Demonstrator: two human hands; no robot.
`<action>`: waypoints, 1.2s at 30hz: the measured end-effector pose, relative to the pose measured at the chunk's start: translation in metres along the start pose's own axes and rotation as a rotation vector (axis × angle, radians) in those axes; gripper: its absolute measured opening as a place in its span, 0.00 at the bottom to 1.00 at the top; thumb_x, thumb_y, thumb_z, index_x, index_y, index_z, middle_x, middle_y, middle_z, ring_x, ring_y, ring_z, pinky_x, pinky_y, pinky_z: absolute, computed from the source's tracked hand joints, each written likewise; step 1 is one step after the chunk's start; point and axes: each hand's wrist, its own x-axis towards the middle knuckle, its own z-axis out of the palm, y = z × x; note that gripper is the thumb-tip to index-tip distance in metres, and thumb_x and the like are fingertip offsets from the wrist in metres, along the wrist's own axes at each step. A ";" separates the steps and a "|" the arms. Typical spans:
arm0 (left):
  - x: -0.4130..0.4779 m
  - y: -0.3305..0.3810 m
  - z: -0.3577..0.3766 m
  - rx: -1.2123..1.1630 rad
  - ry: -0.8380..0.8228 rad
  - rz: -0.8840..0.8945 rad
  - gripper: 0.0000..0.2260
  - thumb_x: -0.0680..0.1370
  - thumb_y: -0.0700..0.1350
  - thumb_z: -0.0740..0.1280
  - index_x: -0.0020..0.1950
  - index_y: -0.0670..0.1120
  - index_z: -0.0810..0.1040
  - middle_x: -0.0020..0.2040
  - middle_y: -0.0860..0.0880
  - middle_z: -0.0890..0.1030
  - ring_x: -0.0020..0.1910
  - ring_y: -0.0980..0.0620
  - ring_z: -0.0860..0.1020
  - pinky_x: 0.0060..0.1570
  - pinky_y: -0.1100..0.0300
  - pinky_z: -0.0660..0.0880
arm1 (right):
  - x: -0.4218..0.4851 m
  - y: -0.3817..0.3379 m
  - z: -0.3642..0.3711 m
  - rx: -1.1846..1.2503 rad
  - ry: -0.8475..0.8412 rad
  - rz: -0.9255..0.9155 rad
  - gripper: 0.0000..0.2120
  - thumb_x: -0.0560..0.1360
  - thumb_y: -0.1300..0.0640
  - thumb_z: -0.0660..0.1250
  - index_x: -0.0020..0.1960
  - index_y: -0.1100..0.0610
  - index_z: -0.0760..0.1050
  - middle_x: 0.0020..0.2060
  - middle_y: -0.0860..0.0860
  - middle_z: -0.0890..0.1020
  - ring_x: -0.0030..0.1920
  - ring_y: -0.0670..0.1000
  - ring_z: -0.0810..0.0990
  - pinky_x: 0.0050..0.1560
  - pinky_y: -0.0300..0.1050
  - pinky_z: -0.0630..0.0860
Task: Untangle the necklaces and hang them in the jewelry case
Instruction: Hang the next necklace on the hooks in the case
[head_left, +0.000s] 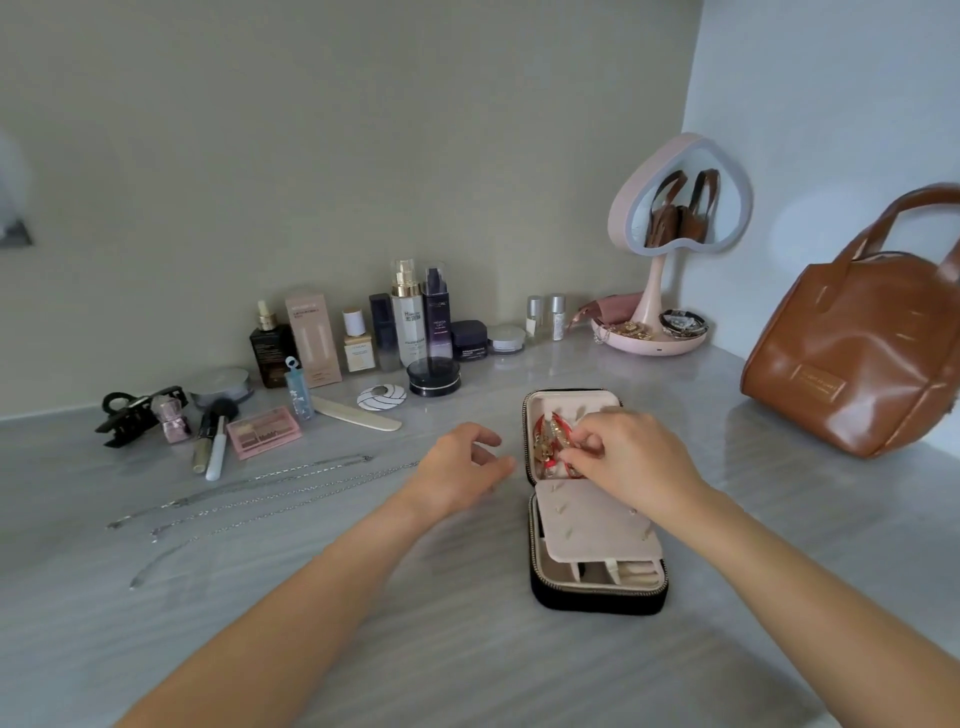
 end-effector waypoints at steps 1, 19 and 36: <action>-0.005 -0.005 -0.008 0.046 0.011 0.009 0.12 0.75 0.46 0.67 0.56 0.45 0.74 0.41 0.51 0.77 0.34 0.56 0.76 0.25 0.73 0.69 | 0.000 -0.003 -0.001 -0.006 0.007 -0.006 0.09 0.72 0.47 0.67 0.49 0.51 0.79 0.39 0.46 0.76 0.45 0.52 0.77 0.42 0.44 0.73; -0.045 -0.087 -0.119 0.847 0.206 -0.171 0.12 0.76 0.51 0.61 0.57 0.51 0.76 0.62 0.45 0.70 0.66 0.45 0.66 0.65 0.49 0.61 | 0.016 -0.098 0.036 0.079 -0.037 -0.212 0.09 0.77 0.52 0.58 0.51 0.50 0.76 0.35 0.42 0.74 0.39 0.50 0.74 0.34 0.42 0.66; -0.052 -0.040 -0.125 0.392 0.159 -0.034 0.04 0.77 0.48 0.61 0.44 0.48 0.71 0.41 0.51 0.78 0.39 0.51 0.73 0.42 0.57 0.68 | 0.041 -0.170 0.064 0.489 -0.580 -0.170 0.06 0.72 0.56 0.69 0.45 0.58 0.77 0.36 0.53 0.80 0.31 0.48 0.72 0.35 0.42 0.69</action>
